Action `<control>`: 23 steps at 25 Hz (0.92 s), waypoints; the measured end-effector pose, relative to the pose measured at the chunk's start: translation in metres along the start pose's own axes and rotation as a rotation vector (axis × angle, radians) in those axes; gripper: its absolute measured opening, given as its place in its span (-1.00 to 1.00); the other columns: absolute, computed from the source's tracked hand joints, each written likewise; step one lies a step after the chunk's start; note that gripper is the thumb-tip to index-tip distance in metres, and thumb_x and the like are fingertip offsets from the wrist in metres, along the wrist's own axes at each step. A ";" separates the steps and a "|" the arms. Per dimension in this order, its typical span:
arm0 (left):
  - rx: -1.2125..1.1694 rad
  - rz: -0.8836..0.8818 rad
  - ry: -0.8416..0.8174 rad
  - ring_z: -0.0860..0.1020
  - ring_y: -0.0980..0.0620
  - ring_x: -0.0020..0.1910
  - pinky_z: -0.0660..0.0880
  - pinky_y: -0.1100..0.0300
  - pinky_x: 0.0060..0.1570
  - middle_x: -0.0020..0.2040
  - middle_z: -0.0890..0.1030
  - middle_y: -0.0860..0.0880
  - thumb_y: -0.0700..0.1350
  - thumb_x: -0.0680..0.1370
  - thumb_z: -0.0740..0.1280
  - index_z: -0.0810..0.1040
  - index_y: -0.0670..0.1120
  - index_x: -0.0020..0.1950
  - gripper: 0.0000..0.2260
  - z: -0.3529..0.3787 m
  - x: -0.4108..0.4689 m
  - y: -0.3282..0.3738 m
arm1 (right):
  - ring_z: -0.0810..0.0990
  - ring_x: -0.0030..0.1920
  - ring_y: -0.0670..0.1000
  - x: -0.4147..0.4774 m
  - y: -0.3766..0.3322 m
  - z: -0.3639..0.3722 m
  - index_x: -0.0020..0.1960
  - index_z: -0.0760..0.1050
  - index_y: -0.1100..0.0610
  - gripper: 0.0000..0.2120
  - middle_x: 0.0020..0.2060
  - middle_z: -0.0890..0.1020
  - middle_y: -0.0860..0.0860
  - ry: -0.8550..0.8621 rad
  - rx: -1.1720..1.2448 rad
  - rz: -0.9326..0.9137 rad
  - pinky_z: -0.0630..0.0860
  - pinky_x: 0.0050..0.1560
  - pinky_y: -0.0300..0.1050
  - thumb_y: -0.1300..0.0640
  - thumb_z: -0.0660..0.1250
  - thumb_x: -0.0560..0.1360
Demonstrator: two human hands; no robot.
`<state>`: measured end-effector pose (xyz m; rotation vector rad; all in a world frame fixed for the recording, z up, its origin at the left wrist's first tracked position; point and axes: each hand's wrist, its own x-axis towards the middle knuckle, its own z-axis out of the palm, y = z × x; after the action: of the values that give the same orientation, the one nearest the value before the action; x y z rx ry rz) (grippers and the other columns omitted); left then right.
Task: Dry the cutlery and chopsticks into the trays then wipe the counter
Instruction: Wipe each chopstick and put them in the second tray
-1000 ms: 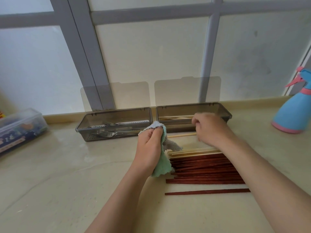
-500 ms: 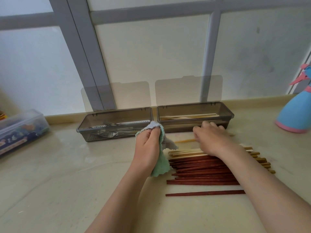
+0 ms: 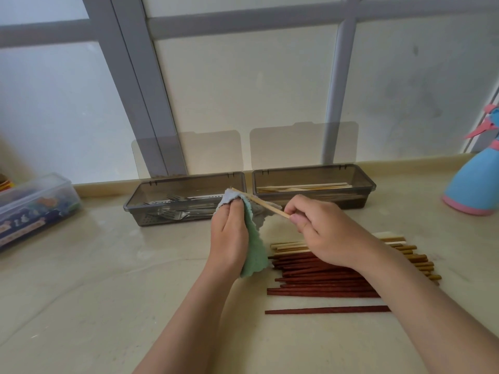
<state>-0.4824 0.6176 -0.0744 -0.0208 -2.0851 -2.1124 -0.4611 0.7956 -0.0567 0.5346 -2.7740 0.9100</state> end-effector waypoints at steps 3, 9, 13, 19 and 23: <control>0.007 0.003 0.061 0.37 -0.03 -0.27 0.34 0.01 -0.22 -0.30 0.39 -0.08 -0.06 0.68 0.10 0.38 -0.10 -0.24 -0.68 -0.001 0.002 0.001 | 0.52 -0.25 0.05 -0.003 0.000 0.003 0.06 0.48 -0.02 -0.87 -0.24 0.56 -0.01 -0.011 0.044 -0.009 0.49 -0.21 0.09 0.12 0.16 0.68; -0.041 -0.040 0.172 0.39 0.00 -0.23 0.37 0.05 -0.18 -0.23 0.41 -0.04 -0.03 0.69 0.10 0.38 -0.06 -0.18 -0.72 -0.002 0.004 0.004 | 0.50 -0.27 0.06 -0.004 -0.002 0.008 0.04 0.47 -0.07 -0.85 -0.27 0.57 0.02 -0.044 0.102 0.000 0.46 -0.28 0.00 0.10 0.15 0.69; -0.035 0.019 0.158 0.40 0.07 -0.28 0.39 0.12 -0.20 -0.27 0.42 0.02 -0.05 0.70 0.08 0.40 -0.04 -0.20 -0.70 -0.002 0.005 0.005 | 0.50 -0.29 0.00 -0.006 -0.006 0.011 -0.01 0.45 -0.11 -0.81 -0.27 0.57 -0.03 -0.074 0.149 0.010 0.45 -0.27 -0.07 0.12 0.14 0.69; 0.100 0.165 0.060 0.33 0.17 -0.45 0.30 0.28 -0.38 -0.45 0.37 0.12 -0.13 0.71 0.03 0.35 -0.03 -0.34 -0.59 0.011 -0.005 -0.001 | 0.51 -0.25 0.09 -0.004 -0.020 0.033 -0.03 0.41 0.09 -0.85 -0.26 0.57 0.09 -0.013 0.254 -0.033 0.48 -0.19 0.13 0.18 0.12 0.69; 0.158 0.206 0.018 0.31 0.12 -0.42 0.29 0.25 -0.38 -0.40 0.34 0.02 -0.15 0.71 0.03 0.29 -0.09 -0.31 -0.62 0.012 -0.004 -0.009 | 0.47 -0.30 0.05 -0.004 -0.016 0.035 -0.04 0.38 0.10 -0.85 -0.28 0.54 0.07 -0.004 0.283 -0.022 0.45 -0.25 0.09 0.18 0.13 0.69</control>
<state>-0.4809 0.6304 -0.0832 -0.1868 -2.1313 -1.8194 -0.4525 0.7636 -0.0769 0.6065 -2.6515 1.3071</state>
